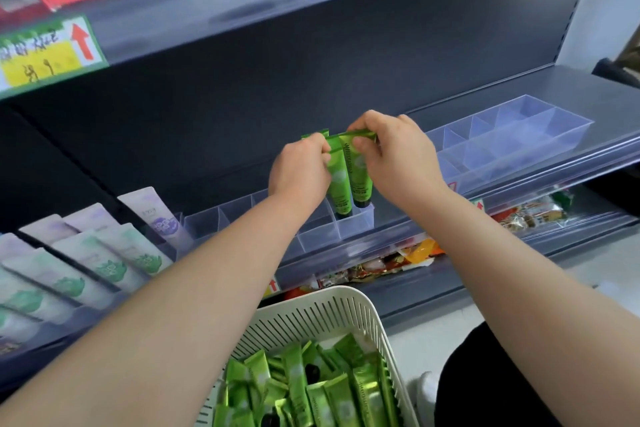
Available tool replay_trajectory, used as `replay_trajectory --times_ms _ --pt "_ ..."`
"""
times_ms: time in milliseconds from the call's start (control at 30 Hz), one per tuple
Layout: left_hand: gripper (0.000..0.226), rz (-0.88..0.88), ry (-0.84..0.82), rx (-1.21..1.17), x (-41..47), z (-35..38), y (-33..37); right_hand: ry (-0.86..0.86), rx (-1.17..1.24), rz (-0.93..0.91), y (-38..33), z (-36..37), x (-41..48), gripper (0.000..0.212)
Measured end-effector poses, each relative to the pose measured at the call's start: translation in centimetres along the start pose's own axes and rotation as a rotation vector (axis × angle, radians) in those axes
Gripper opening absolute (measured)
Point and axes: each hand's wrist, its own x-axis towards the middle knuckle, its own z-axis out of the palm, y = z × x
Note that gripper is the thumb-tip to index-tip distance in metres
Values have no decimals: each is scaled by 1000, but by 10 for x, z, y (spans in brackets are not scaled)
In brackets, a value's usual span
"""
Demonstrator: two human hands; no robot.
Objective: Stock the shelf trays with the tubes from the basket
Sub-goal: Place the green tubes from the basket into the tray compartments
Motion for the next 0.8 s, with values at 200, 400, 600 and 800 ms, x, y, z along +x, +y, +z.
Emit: replay_trajectory --times_ms 200,400,600,800 --pt "28 86 35 -15 -13 -4 -8 -47 -25 9 3 21 2 20" --pt "31 123 25 -28 -25 -7 -20 -105 -116 -8 12 42 -5 24" --pt "44 163 93 -44 -38 -11 -27 -25 -213 -100 8 44 -12 26" --pt "46 249 173 -111 -64 -11 -47 138 -246 -260 -12 42 -41 26"
